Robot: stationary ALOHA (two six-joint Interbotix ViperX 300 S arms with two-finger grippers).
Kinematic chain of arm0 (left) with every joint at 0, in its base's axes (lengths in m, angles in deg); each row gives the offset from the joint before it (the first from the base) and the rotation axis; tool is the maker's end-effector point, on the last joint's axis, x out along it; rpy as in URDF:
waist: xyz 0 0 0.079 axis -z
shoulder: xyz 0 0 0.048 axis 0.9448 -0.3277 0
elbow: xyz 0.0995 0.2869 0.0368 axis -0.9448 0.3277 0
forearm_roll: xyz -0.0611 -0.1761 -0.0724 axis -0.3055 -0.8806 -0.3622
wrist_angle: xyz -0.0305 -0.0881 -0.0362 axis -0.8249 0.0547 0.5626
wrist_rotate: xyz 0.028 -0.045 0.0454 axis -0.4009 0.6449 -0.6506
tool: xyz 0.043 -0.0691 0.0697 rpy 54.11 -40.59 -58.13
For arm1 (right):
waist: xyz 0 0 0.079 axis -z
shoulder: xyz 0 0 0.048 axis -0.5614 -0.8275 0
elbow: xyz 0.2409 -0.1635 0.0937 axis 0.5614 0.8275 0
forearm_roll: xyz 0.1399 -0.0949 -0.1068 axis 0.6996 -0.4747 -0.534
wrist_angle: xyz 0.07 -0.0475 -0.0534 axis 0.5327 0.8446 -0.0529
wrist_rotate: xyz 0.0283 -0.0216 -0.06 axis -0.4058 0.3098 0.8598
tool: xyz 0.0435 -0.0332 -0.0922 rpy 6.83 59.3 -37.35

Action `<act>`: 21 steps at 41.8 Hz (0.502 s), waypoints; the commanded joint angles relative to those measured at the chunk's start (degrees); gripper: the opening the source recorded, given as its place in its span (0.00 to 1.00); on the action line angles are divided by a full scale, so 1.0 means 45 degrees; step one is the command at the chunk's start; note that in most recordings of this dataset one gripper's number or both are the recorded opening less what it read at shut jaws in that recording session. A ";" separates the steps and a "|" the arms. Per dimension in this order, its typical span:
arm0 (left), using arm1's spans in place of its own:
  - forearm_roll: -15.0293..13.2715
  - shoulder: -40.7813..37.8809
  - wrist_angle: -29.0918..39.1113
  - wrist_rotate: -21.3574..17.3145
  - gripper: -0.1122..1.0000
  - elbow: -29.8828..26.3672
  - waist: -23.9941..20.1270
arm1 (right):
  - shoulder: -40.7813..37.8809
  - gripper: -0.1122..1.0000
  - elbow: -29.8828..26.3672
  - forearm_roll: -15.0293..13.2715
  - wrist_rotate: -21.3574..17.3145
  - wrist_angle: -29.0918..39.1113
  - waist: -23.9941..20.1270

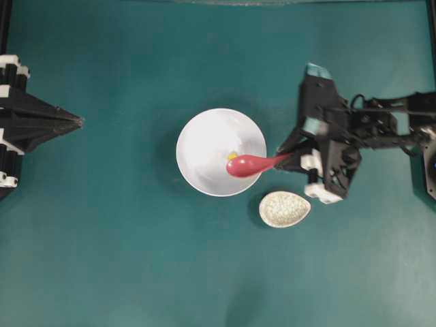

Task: Scoop the yellow hexagonal prism block from the bowl with a spoon using the right arm.
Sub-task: 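Lift the red spoon and carry it over the white bowl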

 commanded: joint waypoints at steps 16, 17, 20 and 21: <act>0.0020 -0.0020 -0.0078 0.0000 0.10 -0.0352 -0.0020 | -0.2793 0.32 -0.4336 0.0000 -0.0156 0.7031 0.1172; 0.0000 0.0000 -0.0078 0.0000 0.10 -0.0352 0.0000 | -0.2969 0.32 -0.4551 -0.0020 -0.0176 0.7422 0.1191; 0.0020 -0.0020 -0.0078 0.0000 0.10 -0.0352 -0.0020 | -0.3301 0.32 -0.5020 -0.0039 -0.0273 0.8125 0.1172; 0.0020 0.0000 -0.0078 0.0000 0.10 -0.0352 0.0000 | -0.3359 0.32 -0.5098 -0.0059 -0.0313 0.8242 0.1172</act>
